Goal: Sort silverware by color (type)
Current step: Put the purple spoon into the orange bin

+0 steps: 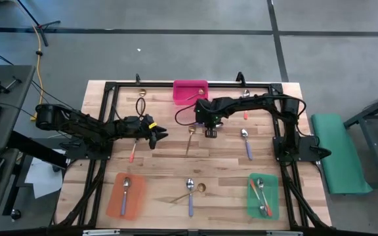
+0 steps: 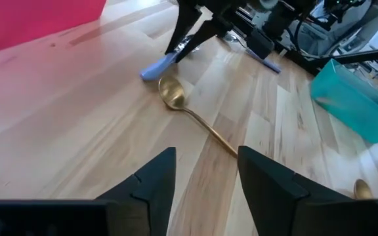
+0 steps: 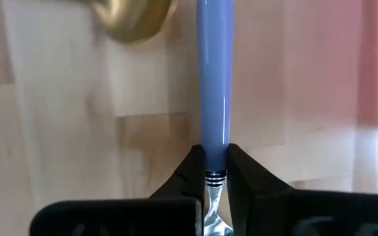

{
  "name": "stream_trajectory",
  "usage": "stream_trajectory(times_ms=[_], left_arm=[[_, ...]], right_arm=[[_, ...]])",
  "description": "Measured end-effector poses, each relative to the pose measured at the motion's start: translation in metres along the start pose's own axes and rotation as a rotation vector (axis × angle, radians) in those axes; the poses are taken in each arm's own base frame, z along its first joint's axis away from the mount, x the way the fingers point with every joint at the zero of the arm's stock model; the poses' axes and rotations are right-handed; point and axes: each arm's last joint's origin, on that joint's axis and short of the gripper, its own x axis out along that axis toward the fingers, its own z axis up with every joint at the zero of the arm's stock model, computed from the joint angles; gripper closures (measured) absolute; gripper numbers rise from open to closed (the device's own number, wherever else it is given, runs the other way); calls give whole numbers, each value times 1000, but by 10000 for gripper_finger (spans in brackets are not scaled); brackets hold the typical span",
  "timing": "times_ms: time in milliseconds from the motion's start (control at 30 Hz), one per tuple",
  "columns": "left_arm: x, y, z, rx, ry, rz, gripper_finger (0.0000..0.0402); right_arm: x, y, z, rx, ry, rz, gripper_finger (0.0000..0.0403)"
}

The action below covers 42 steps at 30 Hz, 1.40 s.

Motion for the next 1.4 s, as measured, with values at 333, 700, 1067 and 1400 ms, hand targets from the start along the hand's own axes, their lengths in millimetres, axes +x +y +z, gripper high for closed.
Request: stream_trajectory(times_ms=[333,700,1067,1400], left_arm=[[0,0,0,-55,-3,3,244],[2,9,16,-180,-60,-3,222],[12,-3,43,-171,-106,-92,184],[14,-17,40,257,-113,-134,183]], right_arm=[[-13,-5,7,12,-82,-69,396],[-59,17,26,-53,-300,-111,397],[-66,65,42,-194,-404,-155,401],[-69,69,48,-198,-475,-132,401]])
